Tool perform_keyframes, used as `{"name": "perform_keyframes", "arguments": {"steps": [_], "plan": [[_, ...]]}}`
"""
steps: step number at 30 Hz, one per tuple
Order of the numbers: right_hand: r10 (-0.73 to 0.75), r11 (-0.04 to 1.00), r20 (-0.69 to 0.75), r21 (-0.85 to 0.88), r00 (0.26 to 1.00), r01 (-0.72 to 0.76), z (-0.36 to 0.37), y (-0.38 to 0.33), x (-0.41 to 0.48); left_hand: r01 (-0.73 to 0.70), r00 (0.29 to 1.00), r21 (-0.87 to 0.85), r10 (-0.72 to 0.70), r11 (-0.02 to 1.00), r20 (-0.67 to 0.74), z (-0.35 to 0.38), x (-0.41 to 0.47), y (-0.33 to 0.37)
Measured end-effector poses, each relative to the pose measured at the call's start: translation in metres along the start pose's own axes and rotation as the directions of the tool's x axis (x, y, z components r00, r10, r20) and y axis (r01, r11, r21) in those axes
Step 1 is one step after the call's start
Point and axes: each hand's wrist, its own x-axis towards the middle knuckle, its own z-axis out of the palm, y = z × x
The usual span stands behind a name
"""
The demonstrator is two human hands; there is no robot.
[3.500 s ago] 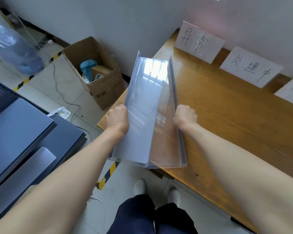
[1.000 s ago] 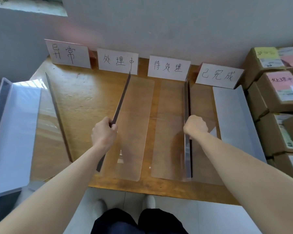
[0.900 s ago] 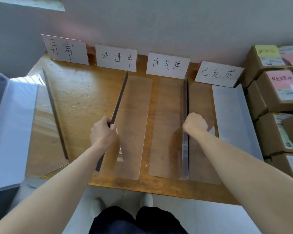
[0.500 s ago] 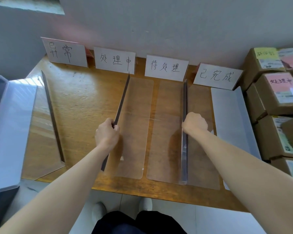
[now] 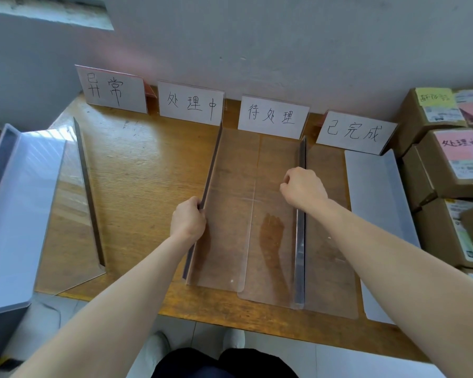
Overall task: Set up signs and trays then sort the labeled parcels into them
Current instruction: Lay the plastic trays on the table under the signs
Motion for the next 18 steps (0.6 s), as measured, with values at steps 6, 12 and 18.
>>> {"name": "perform_keyframes", "arguments": {"steps": [6, 12, 18], "plan": [[-0.020, 0.999, -0.020, 0.024, 1.000, 0.021, -0.003, -0.004, 0.003, -0.008, 0.999, 0.003, 0.007, 1.000, 0.033, 0.003, -0.003, 0.005], [-0.038, 0.998, -0.052, 0.041, 0.998, 0.040, -0.010, -0.005, 0.004, -0.002, 1.000, 0.069, 0.003, 0.998, -0.013, -0.004, 0.001, 0.000], [-0.020, 0.999, -0.050, 0.046, 0.999, 0.022, -0.013, -0.006, 0.002, -0.016, 0.999, 0.139, 0.022, 0.990, -0.042, -0.012, 0.001, -0.005]]}}
